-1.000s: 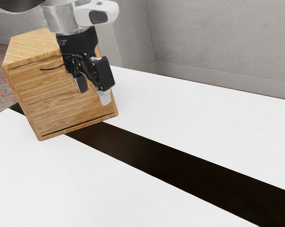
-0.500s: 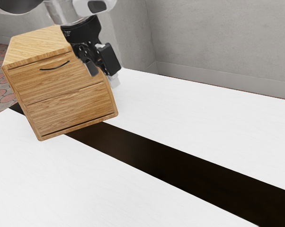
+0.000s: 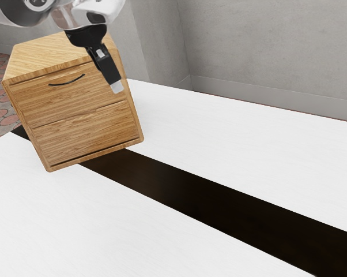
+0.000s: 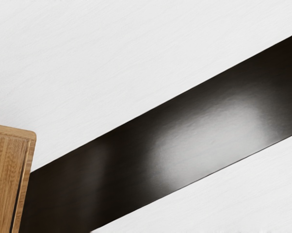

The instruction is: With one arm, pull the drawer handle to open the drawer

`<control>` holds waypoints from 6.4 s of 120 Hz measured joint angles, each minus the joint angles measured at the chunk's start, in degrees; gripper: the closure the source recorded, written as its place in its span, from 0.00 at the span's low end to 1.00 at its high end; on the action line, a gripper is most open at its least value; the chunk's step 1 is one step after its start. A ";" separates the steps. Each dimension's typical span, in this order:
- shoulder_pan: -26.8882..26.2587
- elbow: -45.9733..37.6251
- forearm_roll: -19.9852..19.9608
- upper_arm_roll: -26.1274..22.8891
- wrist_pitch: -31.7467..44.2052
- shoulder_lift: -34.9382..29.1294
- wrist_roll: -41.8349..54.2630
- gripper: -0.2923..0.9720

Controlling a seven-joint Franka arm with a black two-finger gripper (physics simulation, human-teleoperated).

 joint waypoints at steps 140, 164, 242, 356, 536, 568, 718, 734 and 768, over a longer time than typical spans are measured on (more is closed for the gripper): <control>11.66 -0.02 0.15 3.98 10.39 7.00 22.27 0.23; 12.97 -0.08 0.33 4.00 12.16 7.65 23.55 0.23; 16.13 0.18 0.31 4.00 16.45 11.05 25.59 0.23; 17.40 0.53 0.13 3.93 18.38 12.56 26.28 0.56; 16.63 -13.12 0.53 2.17 19.13 1.50 24.03 0.85; 16.90 -16.21 0.61 1.00 19.17 -1.10 23.14 0.85; 16.96 -30.97 0.69 -2.41 21.71 -13.31 19.25 0.85; 16.70 -32.67 0.65 -2.82 21.80 -15.19 18.80 0.85; 16.44 -36.61 0.62 -3.92 22.06 -18.88 17.70 0.85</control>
